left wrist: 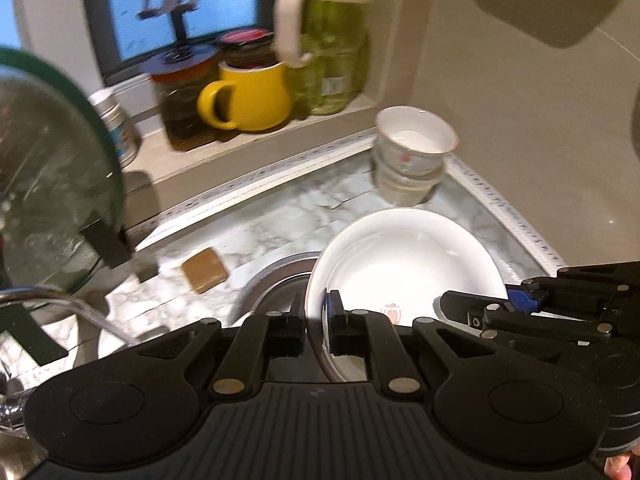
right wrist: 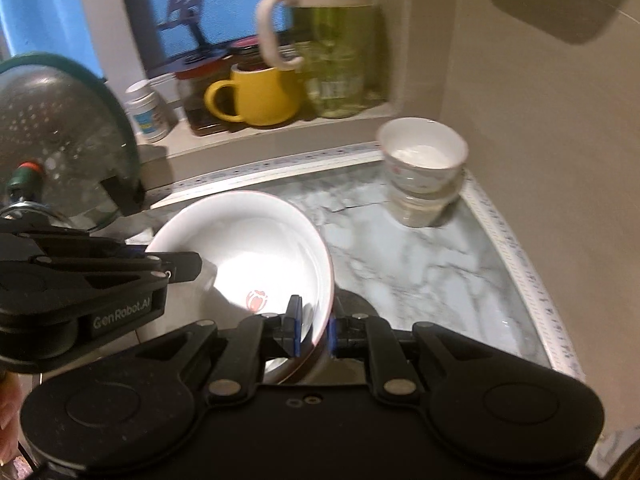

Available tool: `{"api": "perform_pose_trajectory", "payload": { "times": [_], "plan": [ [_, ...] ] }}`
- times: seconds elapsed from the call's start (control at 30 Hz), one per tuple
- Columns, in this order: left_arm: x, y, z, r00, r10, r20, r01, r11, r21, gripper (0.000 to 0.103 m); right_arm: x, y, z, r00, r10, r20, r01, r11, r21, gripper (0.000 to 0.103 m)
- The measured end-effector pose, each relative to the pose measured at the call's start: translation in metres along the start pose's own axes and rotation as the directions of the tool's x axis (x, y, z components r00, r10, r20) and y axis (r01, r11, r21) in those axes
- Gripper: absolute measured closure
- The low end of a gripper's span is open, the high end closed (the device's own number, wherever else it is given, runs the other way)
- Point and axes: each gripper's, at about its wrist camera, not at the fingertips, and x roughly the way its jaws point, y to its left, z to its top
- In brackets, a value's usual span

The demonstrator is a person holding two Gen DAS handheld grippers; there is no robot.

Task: Organize plates and bowls
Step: 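Lift the white bowl with both grippers and carry it over the pot, then lower the white bowl into the pink-handled pot and open both grippers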

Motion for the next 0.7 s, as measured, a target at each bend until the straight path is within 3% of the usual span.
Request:
{"api": "perform_pose_trajectory", "payload": {
  "times": [0.3,0.7],
  "plan": [
    [0.033,0.037,-0.007,0.996,0.011,-0.087,-0.014,0.999,-0.035,0.093,0.040,0.027,0.006,0.997,0.023,-0.080,-0.026,0.999,-0.030,0.090],
    [0.073,0.050,-0.010,0.986,0.004,-0.164,-0.002,1.000,0.008,0.092,0.081,0.038,0.005,0.983,-0.004,-0.185,-0.006,0.999,-0.054,0.090]
  ]
}}
